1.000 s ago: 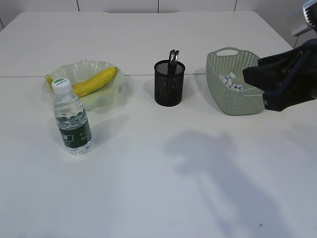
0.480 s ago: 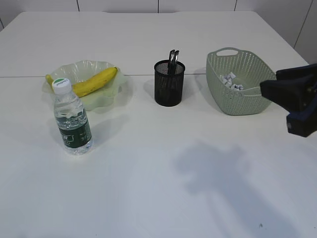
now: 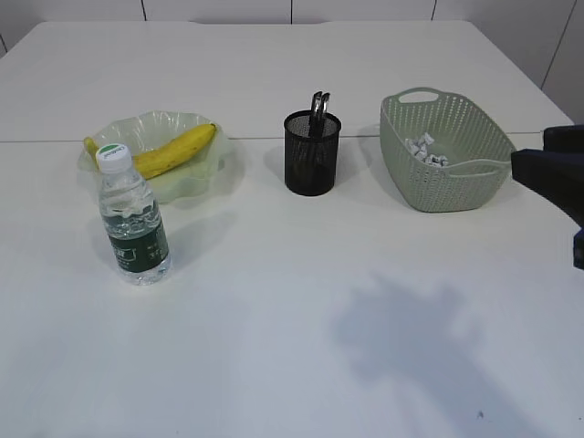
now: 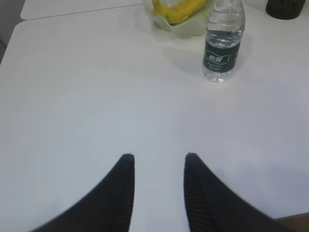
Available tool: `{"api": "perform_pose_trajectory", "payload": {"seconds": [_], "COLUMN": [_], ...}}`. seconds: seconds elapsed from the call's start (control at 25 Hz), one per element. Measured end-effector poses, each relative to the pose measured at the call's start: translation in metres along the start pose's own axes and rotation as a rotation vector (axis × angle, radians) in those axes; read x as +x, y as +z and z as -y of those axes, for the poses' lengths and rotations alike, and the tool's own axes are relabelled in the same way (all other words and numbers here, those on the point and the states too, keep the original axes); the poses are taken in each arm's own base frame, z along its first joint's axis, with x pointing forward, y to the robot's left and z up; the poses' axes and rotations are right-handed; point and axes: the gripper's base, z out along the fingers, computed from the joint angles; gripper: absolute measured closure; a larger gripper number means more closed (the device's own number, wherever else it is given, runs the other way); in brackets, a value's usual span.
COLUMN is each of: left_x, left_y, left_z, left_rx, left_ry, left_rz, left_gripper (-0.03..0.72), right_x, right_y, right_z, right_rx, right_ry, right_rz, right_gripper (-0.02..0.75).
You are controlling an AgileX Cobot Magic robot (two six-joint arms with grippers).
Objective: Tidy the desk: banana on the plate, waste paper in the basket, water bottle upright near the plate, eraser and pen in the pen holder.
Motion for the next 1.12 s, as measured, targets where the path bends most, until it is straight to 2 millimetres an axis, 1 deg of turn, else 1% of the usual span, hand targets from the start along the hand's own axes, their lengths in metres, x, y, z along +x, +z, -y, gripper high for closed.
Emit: {"api": "perform_pose_trajectory", "payload": {"seconds": [0.16, 0.44, 1.12], "left_x": [0.0, 0.0, 0.0], "left_y": [0.0, 0.0, 0.0], "left_z": [0.0, 0.0, 0.0], "left_rx": [0.0, 0.0, 0.0], "left_ry": [0.0, 0.0, 0.0], "left_rz": [0.0, 0.0, 0.0], "left_gripper": [0.448, 0.448, 0.448], "right_x": [0.001, 0.015, 0.02], "right_y": [-0.001, 0.0, 0.0], "right_z": [0.0, -0.004, -0.005], "right_rx": [0.001, -0.004, -0.008], "right_ry": [-0.001, 0.004, 0.008], "right_rz": [-0.002, -0.039, -0.055], "right_gripper": [0.471, 0.471, 0.471]}}
